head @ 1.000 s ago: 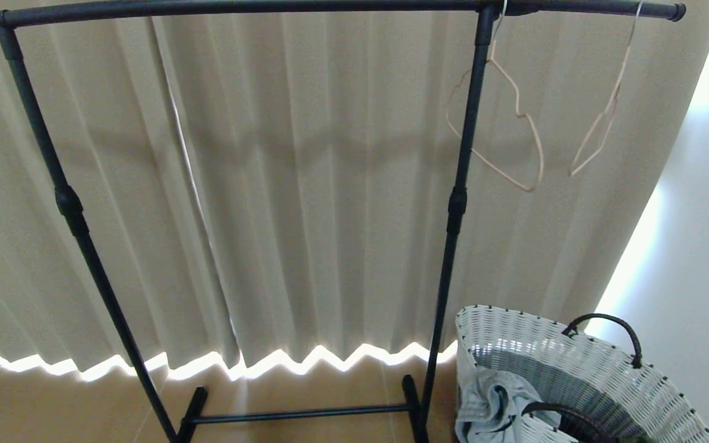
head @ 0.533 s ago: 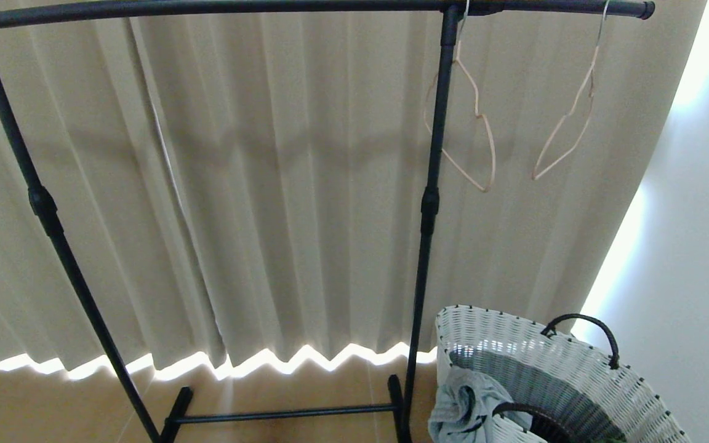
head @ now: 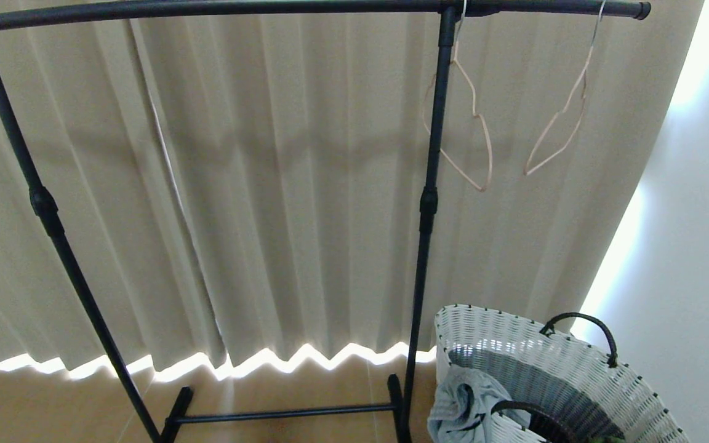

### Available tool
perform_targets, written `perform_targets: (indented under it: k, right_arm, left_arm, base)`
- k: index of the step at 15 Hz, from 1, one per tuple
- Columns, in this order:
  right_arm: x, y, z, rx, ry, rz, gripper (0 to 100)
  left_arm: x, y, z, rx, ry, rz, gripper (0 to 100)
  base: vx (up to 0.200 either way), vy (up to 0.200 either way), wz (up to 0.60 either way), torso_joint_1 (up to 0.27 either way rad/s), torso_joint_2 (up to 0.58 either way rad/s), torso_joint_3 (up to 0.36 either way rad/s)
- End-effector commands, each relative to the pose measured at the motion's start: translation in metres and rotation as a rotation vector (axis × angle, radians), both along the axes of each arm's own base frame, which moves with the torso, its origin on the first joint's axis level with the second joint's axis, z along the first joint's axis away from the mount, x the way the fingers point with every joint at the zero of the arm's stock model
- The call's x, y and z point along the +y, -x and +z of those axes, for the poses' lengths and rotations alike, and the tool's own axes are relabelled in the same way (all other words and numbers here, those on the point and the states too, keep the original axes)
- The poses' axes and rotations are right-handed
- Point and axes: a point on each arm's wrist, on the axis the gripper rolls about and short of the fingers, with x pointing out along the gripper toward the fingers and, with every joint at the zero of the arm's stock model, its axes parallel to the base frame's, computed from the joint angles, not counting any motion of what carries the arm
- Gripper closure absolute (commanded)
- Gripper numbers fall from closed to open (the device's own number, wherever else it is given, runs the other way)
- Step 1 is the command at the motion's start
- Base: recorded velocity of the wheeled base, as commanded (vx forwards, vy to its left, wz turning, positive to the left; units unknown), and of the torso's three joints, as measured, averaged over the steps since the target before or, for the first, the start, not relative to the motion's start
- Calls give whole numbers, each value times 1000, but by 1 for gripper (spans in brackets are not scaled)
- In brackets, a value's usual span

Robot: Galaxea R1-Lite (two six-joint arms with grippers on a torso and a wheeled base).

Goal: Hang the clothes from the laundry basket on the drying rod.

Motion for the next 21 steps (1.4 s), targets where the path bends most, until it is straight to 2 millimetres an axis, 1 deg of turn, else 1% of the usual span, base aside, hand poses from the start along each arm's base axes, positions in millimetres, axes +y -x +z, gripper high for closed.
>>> perform_targets:
  k: [1, 2, 4, 7, 9, 10, 12, 13, 14, 16, 19, 21]
  right_arm:
    - [2, -50, 7, 398, 127, -28, 0]
    - [2, -65, 3, 512, 187, -39, 0]
    - [3, -85, -5, 677, 294, -4, 0]
    - [1, -104, -23, 888, 430, 50, 0]
    - [-1, -115, -32, 990, 470, 78, 0]
    - [-1, -118, -33, 1006, 472, 83, 0]
    - [-1, -137, -43, 1063, 472, 99, 0]
    - [-1, -142, -45, 1065, 471, 99, 0]
    - [-1, -155, -53, 1060, 469, 98, 0]
    - [-1, -164, -57, 1045, 470, 96, 0]
    - [-1, -169, -58, 1051, 473, 96, 0]
    - [-1, -177, -63, 1083, 474, 99, 0]
  left_arm:
    - [0, 0, 0, -1, 0, 0, 0]
    - [0, 0, 0, -1, 0, 0, 0]
    - [0, 0, 0, -1, 0, 0, 0]
    - [0, 0, 0, -1, 0, 1, 0]
    - [0, 0, 0, -1, 1, 5, 0]
    - [0, 0, 0, -1, 2, 11, 0]
    - [0, 0, 0, -1, 10, 19, 0]
    - [0, 0, 0, -1, 9, 19, 0]
    - [0, 0, 0, -1, 7, 17, 0]
    - [0, 0, 0, -1, 7, 17, 0]
    - [0, 0, 0, -1, 7, 17, 0]
    - [0, 0, 0, -1, 7, 17, 0]
  base:
    - [0, 0, 0, 0, 0, 0]
    - [0, 0, 0, 0, 0, 0]
    - [0, 0, 0, 0, 0, 0]
    - [0, 0, 0, 0, 0, 0]
    - [0, 0, 0, 0, 0, 0]
    - [0, 0, 0, 0, 0, 0]
    - [0, 0, 0, 0, 0, 0]
    - [0, 0, 0, 0, 0, 0]
    - [0, 0, 0, 0, 0, 0]
    - [0, 0, 0, 0, 0, 0]
    - [0, 0, 0, 0, 0, 0]
    - [0, 0, 0, 0, 0, 0]
